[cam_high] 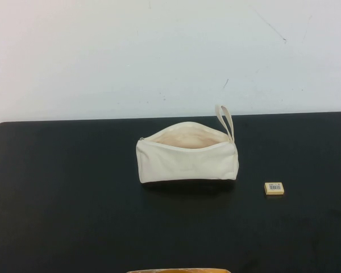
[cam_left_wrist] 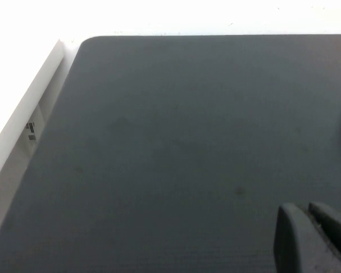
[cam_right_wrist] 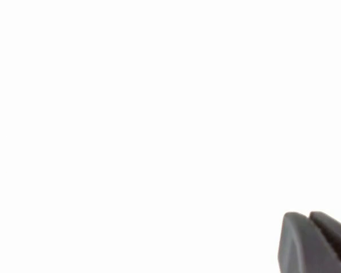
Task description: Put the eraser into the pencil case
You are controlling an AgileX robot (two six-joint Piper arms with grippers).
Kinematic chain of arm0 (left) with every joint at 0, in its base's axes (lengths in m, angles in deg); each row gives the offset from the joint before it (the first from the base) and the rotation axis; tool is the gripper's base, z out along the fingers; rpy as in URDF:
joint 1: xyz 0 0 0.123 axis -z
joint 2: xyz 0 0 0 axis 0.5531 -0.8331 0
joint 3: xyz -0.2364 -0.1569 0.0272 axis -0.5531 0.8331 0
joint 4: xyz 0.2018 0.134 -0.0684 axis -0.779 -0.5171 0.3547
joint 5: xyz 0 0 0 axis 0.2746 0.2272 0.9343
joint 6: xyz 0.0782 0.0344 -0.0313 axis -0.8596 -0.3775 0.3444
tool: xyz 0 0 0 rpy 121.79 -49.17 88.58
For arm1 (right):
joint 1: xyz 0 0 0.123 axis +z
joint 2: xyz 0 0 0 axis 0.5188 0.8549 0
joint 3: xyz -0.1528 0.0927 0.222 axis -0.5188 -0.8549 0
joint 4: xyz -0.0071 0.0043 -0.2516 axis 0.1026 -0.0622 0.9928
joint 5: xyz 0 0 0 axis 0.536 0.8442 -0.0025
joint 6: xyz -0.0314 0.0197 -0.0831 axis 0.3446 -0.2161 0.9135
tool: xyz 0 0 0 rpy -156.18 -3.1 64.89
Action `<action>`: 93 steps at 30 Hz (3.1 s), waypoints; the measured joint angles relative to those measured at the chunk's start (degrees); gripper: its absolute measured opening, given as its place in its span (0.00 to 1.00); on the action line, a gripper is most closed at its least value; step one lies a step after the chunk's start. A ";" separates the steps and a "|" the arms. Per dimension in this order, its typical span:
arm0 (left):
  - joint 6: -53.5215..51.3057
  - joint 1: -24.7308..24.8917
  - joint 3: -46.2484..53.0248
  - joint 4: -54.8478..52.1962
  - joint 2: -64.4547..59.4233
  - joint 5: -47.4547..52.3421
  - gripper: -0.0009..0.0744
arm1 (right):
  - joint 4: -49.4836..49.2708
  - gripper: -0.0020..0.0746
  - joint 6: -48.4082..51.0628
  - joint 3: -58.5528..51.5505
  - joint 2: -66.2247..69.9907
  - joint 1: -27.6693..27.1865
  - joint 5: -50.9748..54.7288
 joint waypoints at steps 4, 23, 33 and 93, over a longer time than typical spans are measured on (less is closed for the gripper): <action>0.00 0.00 0.00 0.00 0.00 0.00 0.01 | -4.49 0.03 3.94 4.01 0.00 0.00 -2.15; 0.00 0.00 0.00 0.00 0.00 0.00 0.01 | -11.10 0.03 12.80 36.99 21.72 0.00 64.97; 0.00 0.00 0.00 0.00 0.00 0.00 0.01 | -14.36 0.03 13.48 36.63 34.78 0.00 72.13; 0.13 0.00 0.00 0.00 0.00 0.00 0.01 | -0.72 0.53 42.38 86.45 121.49 19.98 86.46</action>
